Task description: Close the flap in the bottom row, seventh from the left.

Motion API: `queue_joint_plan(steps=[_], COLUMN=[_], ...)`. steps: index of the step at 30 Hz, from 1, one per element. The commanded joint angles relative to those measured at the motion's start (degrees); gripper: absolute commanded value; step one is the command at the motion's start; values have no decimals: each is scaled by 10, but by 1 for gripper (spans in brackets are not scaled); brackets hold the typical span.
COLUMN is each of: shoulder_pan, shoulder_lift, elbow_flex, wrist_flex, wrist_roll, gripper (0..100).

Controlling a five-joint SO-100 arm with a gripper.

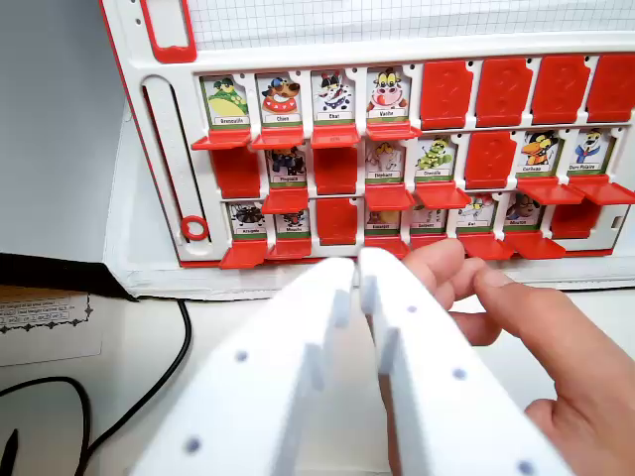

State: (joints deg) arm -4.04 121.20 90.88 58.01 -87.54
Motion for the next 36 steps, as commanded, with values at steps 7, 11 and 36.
queue_joint_plan(steps=[7, 11, 36], shoulder_pan=[-3, -1, 71], shoulder_lift=[63, 70, 106], elbow_flex=[-33, -25, 18], wrist_flex=[-2, -2, 40], wrist_roll=[8, 6, -39], gripper=[0, 0, 0])
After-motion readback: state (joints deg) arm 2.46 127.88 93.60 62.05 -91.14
